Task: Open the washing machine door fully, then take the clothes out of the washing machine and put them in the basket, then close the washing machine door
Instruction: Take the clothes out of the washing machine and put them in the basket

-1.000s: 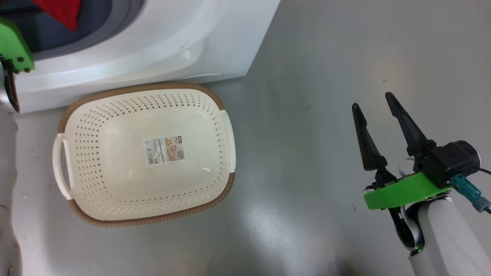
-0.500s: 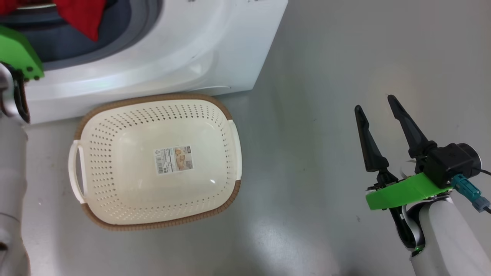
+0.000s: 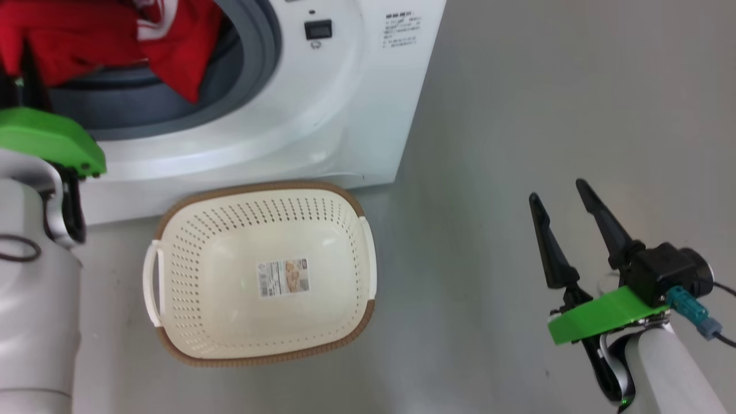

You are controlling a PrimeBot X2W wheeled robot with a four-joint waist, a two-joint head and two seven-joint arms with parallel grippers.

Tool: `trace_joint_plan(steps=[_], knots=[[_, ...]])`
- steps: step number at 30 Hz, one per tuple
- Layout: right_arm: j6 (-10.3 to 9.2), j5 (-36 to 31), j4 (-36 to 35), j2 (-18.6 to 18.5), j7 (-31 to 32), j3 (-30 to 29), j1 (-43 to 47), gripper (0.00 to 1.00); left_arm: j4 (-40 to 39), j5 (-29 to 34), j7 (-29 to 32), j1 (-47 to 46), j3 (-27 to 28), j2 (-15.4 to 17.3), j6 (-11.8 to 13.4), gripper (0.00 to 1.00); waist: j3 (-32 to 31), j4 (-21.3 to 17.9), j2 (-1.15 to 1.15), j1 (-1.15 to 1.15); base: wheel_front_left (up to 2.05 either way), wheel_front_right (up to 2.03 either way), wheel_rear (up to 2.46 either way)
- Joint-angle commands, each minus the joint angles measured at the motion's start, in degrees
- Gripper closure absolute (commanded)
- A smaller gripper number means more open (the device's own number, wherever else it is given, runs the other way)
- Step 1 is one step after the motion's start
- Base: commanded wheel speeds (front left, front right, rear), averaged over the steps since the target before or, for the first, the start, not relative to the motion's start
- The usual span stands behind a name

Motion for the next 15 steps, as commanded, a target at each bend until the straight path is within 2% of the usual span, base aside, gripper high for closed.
trace_joint_plan(steps=[1, 15], knots=[[0.28, 0.36, -0.84, -0.33, -0.37, 1.58, 1.67, 0.0, -2.65, -0.58, -0.68, 1.98, 1.86, 2.15, -0.58, 1.0, -4.45, 1.21, 0.0, 0.0, 0.0, 0.0, 0.0], [0.28, 1.17, 0.57, -0.16, -0.37, 2.2, 5.16, 0.0, -14.58, -1.4, -0.68, 14.3, 4.16, -0.44, -1.93, 1.0, -12.52, 2.56, 0.0, 0.0, 0.0, 0.0, 0.0]])
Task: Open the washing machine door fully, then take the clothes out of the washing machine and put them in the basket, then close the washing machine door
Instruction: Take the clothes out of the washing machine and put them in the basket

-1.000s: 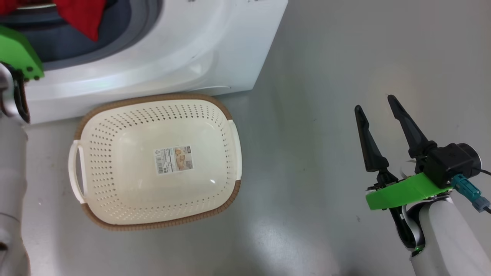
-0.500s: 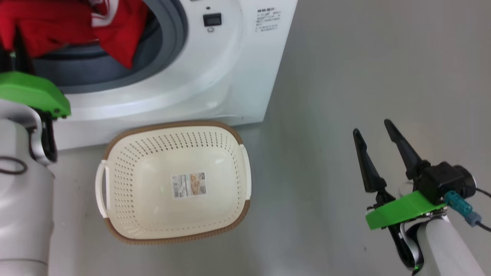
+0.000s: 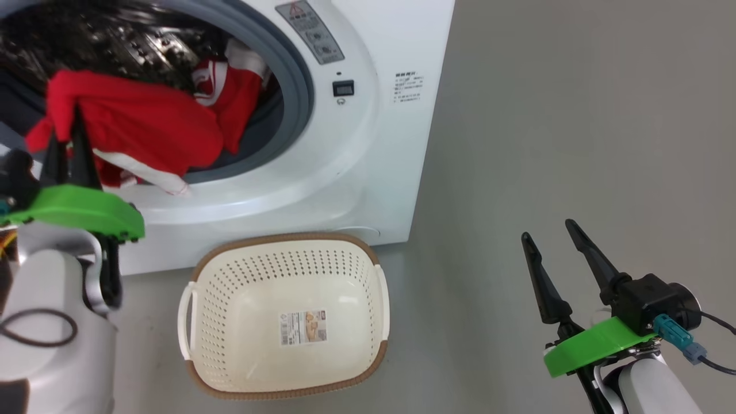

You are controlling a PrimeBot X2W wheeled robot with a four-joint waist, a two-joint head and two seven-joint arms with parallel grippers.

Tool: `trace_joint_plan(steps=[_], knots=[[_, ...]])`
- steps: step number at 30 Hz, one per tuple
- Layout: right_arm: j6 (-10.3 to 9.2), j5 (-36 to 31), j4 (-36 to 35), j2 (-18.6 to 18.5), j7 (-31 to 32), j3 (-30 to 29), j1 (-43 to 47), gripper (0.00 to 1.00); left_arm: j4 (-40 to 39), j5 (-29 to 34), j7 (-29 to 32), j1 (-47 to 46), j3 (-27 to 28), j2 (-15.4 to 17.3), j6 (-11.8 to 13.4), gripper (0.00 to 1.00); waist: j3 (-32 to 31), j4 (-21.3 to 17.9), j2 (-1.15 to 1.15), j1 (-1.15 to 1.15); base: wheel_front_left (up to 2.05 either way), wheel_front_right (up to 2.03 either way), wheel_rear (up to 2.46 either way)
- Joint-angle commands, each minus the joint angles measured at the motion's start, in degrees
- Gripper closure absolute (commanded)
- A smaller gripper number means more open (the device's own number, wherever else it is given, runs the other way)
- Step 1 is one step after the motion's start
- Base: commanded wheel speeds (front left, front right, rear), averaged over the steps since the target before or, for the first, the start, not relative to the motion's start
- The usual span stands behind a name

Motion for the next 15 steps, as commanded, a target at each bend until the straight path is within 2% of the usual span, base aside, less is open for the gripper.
trace_joint_plan(steps=[1, 9, 15], knots=[[0.28, 0.67, -1.24, -0.17, -0.37, 1.28, 0.37, 0.0, -2.2, -0.22, -0.68, 0.65, 1.67, 2.23, -0.43, 1.0, -1.67, 0.74, 0.0, 0.0, 0.0, 0.0, 0.0], [0.28, 0.89, -1.23, 0.0, -0.37, 0.87, 1.13, 0.0, -13.19, -1.07, -0.63, 10.32, 1.78, -0.96, -0.69, 1.0, -3.95, 0.97, 0.0, 0.0, 0.0, 0.0, 0.0], [0.28, 1.09, -1.42, 0.48, -0.37, 0.94, 1.63, 0.0, -19.86, -2.86, 2.07, 18.46, 1.44, -3.14, -0.11, 1.0, -4.28, 0.54, 0.0, 0.0, 0.0, 0.0, 0.0]])
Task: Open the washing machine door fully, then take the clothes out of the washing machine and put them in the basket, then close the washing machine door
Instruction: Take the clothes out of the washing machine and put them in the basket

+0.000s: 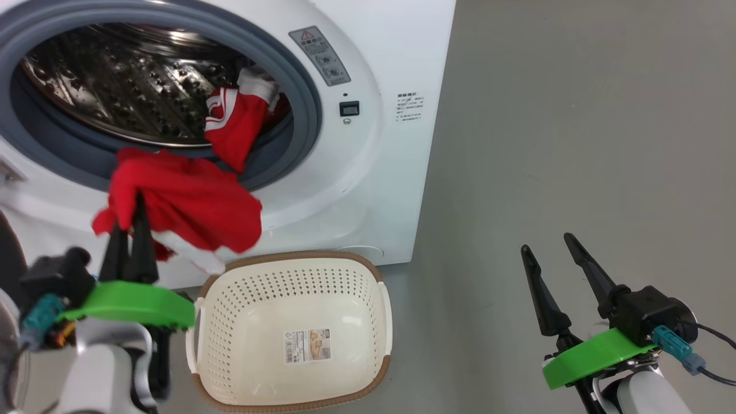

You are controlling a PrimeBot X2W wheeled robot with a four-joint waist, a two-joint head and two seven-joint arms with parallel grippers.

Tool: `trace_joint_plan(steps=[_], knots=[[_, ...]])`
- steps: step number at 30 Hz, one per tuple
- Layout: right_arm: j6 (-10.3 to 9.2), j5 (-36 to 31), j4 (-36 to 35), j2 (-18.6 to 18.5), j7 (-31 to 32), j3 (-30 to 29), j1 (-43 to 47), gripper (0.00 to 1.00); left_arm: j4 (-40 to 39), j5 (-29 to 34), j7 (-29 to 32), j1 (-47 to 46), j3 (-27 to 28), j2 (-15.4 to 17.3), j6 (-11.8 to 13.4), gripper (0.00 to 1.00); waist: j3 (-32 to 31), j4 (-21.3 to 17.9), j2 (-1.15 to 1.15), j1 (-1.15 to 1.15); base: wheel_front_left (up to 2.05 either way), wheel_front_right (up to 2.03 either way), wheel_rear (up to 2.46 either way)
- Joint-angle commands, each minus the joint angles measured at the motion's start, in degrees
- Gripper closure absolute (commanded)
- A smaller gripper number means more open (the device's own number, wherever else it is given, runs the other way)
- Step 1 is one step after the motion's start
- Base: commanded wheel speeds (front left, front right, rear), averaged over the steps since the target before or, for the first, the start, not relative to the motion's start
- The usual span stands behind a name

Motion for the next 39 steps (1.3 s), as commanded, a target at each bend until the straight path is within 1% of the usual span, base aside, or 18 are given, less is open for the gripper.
trace_joint_plan(steps=[1, 6, 11, 14, 19, 25, 26, 28, 32, 35, 39], knots=[[0.28, 0.15, -1.4, -0.02, -0.37, 1.14, -0.38, 0.0, -2.66, -0.74, 0.8, 1.66, 1.22, 0.76, 0.36, 1.0, 0.26, -0.28, 0.0, 0.0, 0.0, 0.0, 0.0], [0.28, 0.34, -1.41, 0.22, -0.37, 1.12, -0.78, 0.0, -1.43, -1.82, 2.81, 5.57, -0.23, -0.34, 0.37, 1.0, 1.53, -1.29, 0.0, 0.0, 0.0, 0.0, 0.0], [0.28, 0.25, -1.59, 0.35, -0.37, 1.21, -1.75, 0.0, 6.27, -3.13, 1.95, 4.84, -1.53, -0.98, -1.17, 1.0, 3.69, -2.31, 0.0, 0.0, 0.0, 0.0, 0.0], [0.28, 0.25, -1.79, 0.41, -0.37, 1.15, -2.51, 0.0, 12.5, -4.47, 1.18, 2.68, -2.03, -1.49, -1.89, 1.0, 5.13, -2.88, 0.0, 0.0, 0.0, 0.0, 0.0], [0.28, 0.25, -1.97, 0.49, -0.37, 1.64, -3.66, 0.0, 23.37, -8.74, 1.05, -2.39, -2.66, -2.2, -4.01, 1.0, 7.48, -4.14, 0.0, 0.0, 0.0, 0.0, 0.0], [0.28, 0.54, -2.23, 0.58, -0.37, 2.18, -5.25, 0.0, 35.43, -10.91, 1.94, -8.77, -4.44, -2.4, -5.26, 1.0, 10.51, -6.16, 0.0, 0.0, 0.0, 0.0, 0.0], [0.28, 0.54, -2.23, 0.58, -0.37, 2.18, -5.25, 0.0, 35.43, -10.91, 1.94, -8.77, -4.44, -2.4, -5.26, 1.0, 10.51, -6.16, 0.0, 0.0, 0.0, 0.0, 0.0], [0.28, 0.78, -2.24, 0.6, -0.37, 2.46, -5.73, 0.0, 39.12, -12.23, 2.65, -10.62, -4.33, -2.43, -5.58, 1.0, 11.57, -6.78, 0.0, 0.0, 0.0, 0.0, 0.0], [0.28, 1.36, -2.05, 0.64, -0.37, 3.89, -7.02, 0.0, 45.46, -18.42, 5.29, -13.45, -3.59, -2.46, -6.81, 1.0, 13.72, -8.45, 0.0, 0.0, 0.0, 0.0, 0.0], [0.28, 2.17, -2.08, 0.66, -0.37, 4.54, -7.89, 0.0, 48.22, -20.7, 6.47, -15.11, -5.09, -2.46, -7.28, 1.0, 15.21, -9.23, 0.0, 0.0, 0.0, 0.0, 0.0], [0.28, 2.89, -1.86, 0.66, -0.37, 5.0, -8.44, 0.0, 50.29, -20.62, 7.1, -16.22, -7.7, -2.47, -6.69, 1.0, 16.79, -9.96, 0.0, 0.0, 0.0, 0.0, 0.0]])
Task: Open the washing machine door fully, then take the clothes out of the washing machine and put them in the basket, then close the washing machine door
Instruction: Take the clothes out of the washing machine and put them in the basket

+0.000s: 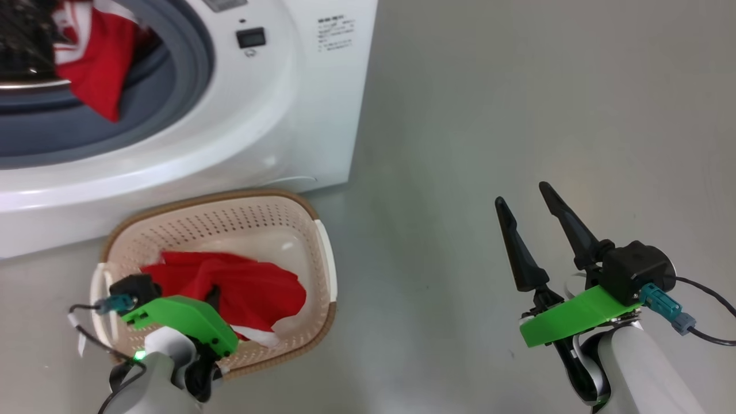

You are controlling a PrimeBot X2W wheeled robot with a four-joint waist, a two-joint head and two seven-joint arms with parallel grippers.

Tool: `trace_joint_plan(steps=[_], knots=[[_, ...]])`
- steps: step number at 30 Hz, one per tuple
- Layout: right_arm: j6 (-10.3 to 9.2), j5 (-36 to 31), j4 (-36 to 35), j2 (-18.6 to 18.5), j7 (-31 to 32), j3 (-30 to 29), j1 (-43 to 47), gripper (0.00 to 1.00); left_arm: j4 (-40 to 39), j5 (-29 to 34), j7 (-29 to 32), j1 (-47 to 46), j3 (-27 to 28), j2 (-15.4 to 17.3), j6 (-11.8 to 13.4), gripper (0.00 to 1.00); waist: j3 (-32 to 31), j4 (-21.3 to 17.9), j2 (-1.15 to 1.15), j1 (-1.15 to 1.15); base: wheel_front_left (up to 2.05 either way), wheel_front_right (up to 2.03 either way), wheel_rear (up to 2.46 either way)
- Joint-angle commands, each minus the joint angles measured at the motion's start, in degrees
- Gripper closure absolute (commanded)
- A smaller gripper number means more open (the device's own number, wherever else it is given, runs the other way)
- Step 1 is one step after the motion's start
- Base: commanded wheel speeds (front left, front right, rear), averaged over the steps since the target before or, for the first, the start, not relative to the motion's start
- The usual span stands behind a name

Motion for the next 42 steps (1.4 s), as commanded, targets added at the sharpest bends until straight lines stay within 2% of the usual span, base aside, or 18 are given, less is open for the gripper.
trace_joint_plan(steps=[1, 5, 10, 12, 13, 18, 24, 34, 37, 42], knots=[[0.28, 0.81, -1.08, 0.09, -0.37, 1.16, -0.79, 0.0, -0.12, 0.55, 0.36, -0.26, 0.52, 1.52, 0.6, 1.0, 1.73, -1.34, 0.0, 0.0, 0.0, 0.0, 0.0], [0.28, 1.17, -1.03, 0.1, -0.37, 0.98, -0.92, 0.0, 0.81, -0.55, 2.44, -0.28, 0.78, 1.52, 2.56, 1.0, 2.72, -1.73, 0.0, 0.0, 0.0, 0.0, 0.0], [0.28, 1.82, -0.98, 0.1, -0.37, 1.11, -1.09, 0.0, 1.23, 1.07, 3.89, 0.67, -0.99, 2.7, 4.58, 1.0, 3.23, -2.16, 0.0, 0.0, 0.0, 0.0, 0.0], [0.28, 2.06, -0.91, 0.1, -0.37, 1.03, -1.05, 0.0, 1.29, 1.69, 3.4, 0.92, -1.69, 3.07, 4.42, 0.27, 3.15, -2.07, 0.0, 0.0, 0.0, 0.0, 0.0], [0.28, 2.18, -0.84, 0.1, -0.37, 0.98, -1.01, 0.0, 1.29, 2.54, 2.32, 0.9, -2.5, 3.45, 4.21, 0.0, 3.06, -1.99, 0.0, 0.0, 0.0, 0.0, 0.0], [0.28, 2.37, -0.39, 0.1, -0.37, 0.36, -0.82, 0.0, 1.29, 4.33, -3.1, 0.54, -4.48, 3.83, 2.27, 0.0, 1.81, -0.9, 0.0, 0.0, 0.0, 0.0, 0.0], [0.28, 2.68, 0.22, 0.1, -0.37, 0.52, -0.49, 0.0, 0.99, 2.38, -8.39, 1.2, -2.82, 3.37, 1.11, 0.0, -0.99, 0.78, 0.0, 0.0, 0.0, 0.0, 0.0], [0.28, 2.48, 0.76, 0.1, -0.37, 0.34, 1.12, 0.0, -1.6, -0.58, -10.06, 5.7, -0.56, 2.43, -0.62, 0.0, -6.85, 3.41, 0.0, 0.0, 0.0, 0.0, 0.0], [0.28, 2.04, 0.56, 0.1, -0.37, -0.18, 1.88, 0.0, -6.78, -0.1, -10.1, 7.8, 1.35, 3.23, -0.66, 0.0, -8.69, 4.13, 0.0, 0.0, 0.0, 0.0, 0.0], [0.28, 1.29, 0.12, 0.1, -0.37, -0.53, 3.16, 0.0, -19.74, 5.46, -10.12, 13.53, 4.98, 3.91, 0.75, 0.0, -11.68, 5.08, 0.0, 0.0, 0.0, 0.0, 0.0]])
